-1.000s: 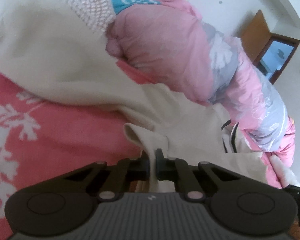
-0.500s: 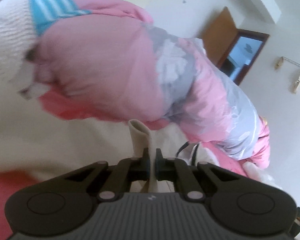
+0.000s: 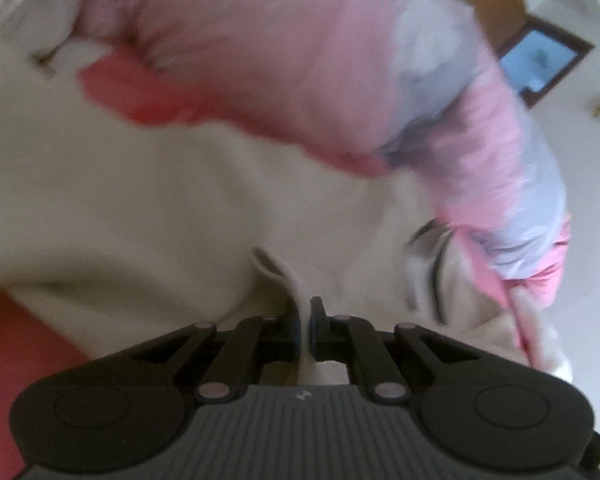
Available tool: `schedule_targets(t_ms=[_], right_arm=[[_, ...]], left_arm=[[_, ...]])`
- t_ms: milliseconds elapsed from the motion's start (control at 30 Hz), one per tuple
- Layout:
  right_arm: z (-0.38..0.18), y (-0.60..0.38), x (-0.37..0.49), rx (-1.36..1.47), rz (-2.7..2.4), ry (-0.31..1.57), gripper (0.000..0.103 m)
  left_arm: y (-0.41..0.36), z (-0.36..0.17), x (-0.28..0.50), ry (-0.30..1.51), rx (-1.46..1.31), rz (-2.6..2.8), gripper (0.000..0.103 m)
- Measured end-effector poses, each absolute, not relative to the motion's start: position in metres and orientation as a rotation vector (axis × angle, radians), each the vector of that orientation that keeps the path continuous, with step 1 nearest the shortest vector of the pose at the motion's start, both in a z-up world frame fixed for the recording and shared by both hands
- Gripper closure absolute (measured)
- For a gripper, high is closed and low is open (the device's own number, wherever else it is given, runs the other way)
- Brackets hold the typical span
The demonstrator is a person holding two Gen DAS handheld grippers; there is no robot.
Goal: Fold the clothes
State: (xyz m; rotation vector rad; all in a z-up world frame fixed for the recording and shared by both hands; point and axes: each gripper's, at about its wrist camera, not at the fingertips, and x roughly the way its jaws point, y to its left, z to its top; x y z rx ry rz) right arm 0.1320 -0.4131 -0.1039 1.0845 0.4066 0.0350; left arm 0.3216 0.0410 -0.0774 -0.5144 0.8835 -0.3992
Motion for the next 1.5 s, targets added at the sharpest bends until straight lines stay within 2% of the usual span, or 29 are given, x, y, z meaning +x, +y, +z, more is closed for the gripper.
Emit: schedule_targets(t_ms=[100, 167, 233, 300, 367, 400, 467, 500, 533, 700, 767, 800, 833, 867, 900, 933, 1000, 1067, 1200, 1367, 1500], right_arm=[[-0.113, -0.405, 0.131, 1.065, 0.023, 0.468, 0.093], [-0.111, -0.404, 0.124, 1.047, 0.024, 0.472, 0.092], [-0.107, -0.402, 0.118, 1.026, 0.019, 0.475, 0.092], [-0.103, -0.401, 0.112, 1.005, 0.014, 0.477, 0.088], [-0.099, -0.399, 0.106, 0.984, 0.009, 0.48, 0.085], [-0.096, -0.398, 0.102, 0.974, 0.007, 0.481, 0.085], [-0.093, -0.397, 0.096, 0.956, 0.002, 0.482, 0.084], [-0.092, -0.396, 0.093, 0.953, 0.0, 0.479, 0.084], [-0.091, -0.396, 0.09, 0.951, -0.002, 0.476, 0.084], [-0.087, -0.398, 0.077, 0.947, -0.015, 0.453, 0.084], [-0.086, -0.401, 0.073, 0.94, -0.021, 0.446, 0.084], [-0.086, -0.402, 0.072, 0.934, -0.023, 0.446, 0.083], [-0.086, -0.403, 0.071, 0.926, -0.026, 0.45, 0.083], [-0.087, -0.403, 0.071, 0.918, -0.028, 0.455, 0.083], [-0.086, -0.404, 0.071, 0.909, -0.03, 0.462, 0.083], [-0.085, -0.405, 0.071, 0.899, -0.029, 0.465, 0.083], [-0.077, -0.407, 0.072, 0.876, -0.015, 0.463, 0.083], [-0.068, -0.409, 0.072, 0.851, -0.003, 0.459, 0.082], [-0.039, -0.419, 0.087, 0.743, 0.004, 0.441, 0.076], [-0.013, -0.427, 0.138, 0.613, 0.007, 0.488, 0.074], [-0.003, -0.426, 0.19, 0.537, 0.037, 0.573, 0.072]], left_arm=[[0.048, -0.075, 0.318, 0.877, -0.522, -0.396, 0.092], [0.053, -0.074, 0.315, 0.873, -0.527, -0.393, 0.077], [0.056, -0.073, 0.309, 0.871, -0.548, -0.417, 0.05], [0.055, -0.07, 0.303, 0.876, -0.533, -0.43, 0.033], [0.048, -0.068, 0.295, 0.878, -0.476, -0.432, 0.032], [0.045, -0.068, 0.291, 0.875, -0.44, -0.427, 0.036], [0.036, -0.068, 0.285, 0.875, -0.359, -0.403, 0.058], [0.031, -0.068, 0.283, 0.877, -0.317, -0.387, 0.089], [0.028, -0.068, 0.281, 0.877, -0.295, -0.379, 0.092], [0.04, -0.055, 0.273, 0.855, -0.327, -0.365, 0.094], [0.043, -0.059, 0.272, 0.879, -0.295, -0.345, 0.093], [0.043, -0.063, 0.272, 0.897, -0.282, -0.334, 0.089], [0.044, -0.065, 0.271, 0.908, -0.273, -0.326, 0.081], [0.046, -0.065, 0.269, 0.907, -0.271, -0.324, 0.081], [0.048, -0.063, 0.267, 0.901, -0.265, -0.323, 0.075], [0.049, -0.06, 0.264, 0.893, -0.253, -0.312, 0.064], [0.048, -0.05, 0.256, 0.849, -0.216, -0.295, 0.051], [0.045, -0.039, 0.248, 0.792, -0.175, -0.281, 0.047], [0.019, -0.026, 0.241, 0.694, -0.095, -0.353, 0.032], [-0.018, -0.046, 0.253, 0.711, -0.025, -0.439, 0.029], [-0.014, -0.074, 0.253, 0.734, -0.018, -0.46, 0.029]])
